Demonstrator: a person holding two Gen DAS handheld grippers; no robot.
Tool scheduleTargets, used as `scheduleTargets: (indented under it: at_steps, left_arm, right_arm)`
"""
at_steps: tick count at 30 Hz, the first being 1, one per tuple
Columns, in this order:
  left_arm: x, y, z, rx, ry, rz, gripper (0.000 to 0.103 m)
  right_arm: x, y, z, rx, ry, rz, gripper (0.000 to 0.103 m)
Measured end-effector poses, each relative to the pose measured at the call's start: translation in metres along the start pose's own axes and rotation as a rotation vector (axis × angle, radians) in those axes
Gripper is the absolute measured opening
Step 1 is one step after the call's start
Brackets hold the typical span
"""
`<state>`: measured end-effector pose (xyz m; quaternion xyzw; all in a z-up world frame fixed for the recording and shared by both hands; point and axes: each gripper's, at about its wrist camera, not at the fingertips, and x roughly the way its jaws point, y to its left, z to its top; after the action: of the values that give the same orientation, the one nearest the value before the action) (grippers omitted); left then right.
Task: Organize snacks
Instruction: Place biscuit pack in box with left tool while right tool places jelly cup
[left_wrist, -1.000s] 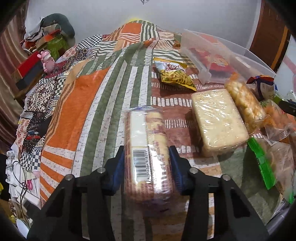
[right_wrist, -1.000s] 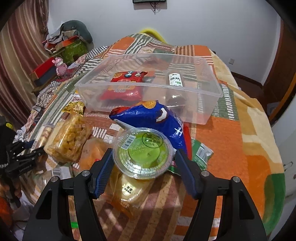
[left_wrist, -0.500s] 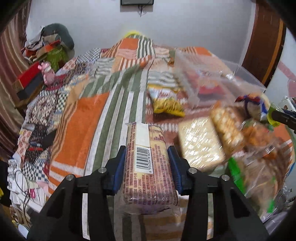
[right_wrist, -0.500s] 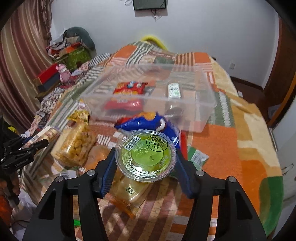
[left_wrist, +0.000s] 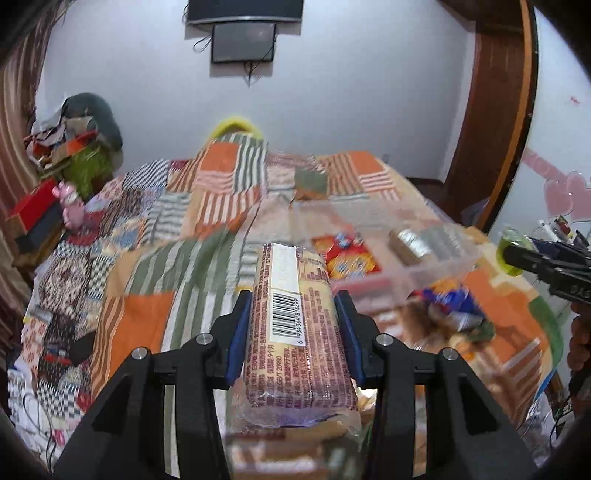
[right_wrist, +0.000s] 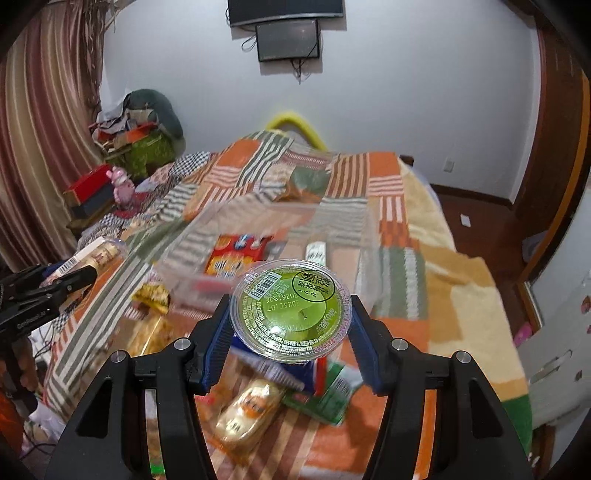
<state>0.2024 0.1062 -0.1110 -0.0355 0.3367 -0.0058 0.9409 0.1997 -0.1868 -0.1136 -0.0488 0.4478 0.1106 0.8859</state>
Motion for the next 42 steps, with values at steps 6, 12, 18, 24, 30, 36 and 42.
scheduleTargets:
  at_steps: [6,12,18,24,30,36,42]
  left_arm:
    - [0.017,-0.022,0.026,0.035,-0.025,-0.028,0.044]
    - [0.050,-0.035,0.041,0.038,0.000,-0.061,0.044]
    - [0.087,-0.043,0.049,0.042,0.046,-0.091,0.044]
    - [0.115,-0.050,0.055,0.053,0.094,-0.107,0.044]
    - [0.139,-0.051,0.052,0.058,0.147,-0.110,0.044]
    - [0.153,-0.058,0.051,0.065,0.183,-0.128,0.044]
    - [0.146,-0.057,0.056,0.051,0.182,-0.137,0.045]
  right_arm:
    - [0.011,-0.007,0.017,0.009,-0.027,-0.020,0.055]
    - [0.033,-0.013,0.028,0.003,-0.014,-0.028,0.055]
    - [0.063,-0.008,0.031,-0.005,0.030,-0.008,0.055]
    - [0.095,-0.001,0.031,-0.021,0.103,0.039,0.055]
    - [0.109,-0.002,0.026,-0.029,0.157,0.066,0.055]
    - [0.113,0.000,0.025,-0.044,0.192,0.082,0.058]
    - [0.109,-0.001,0.024,-0.046,0.204,0.075,0.060]
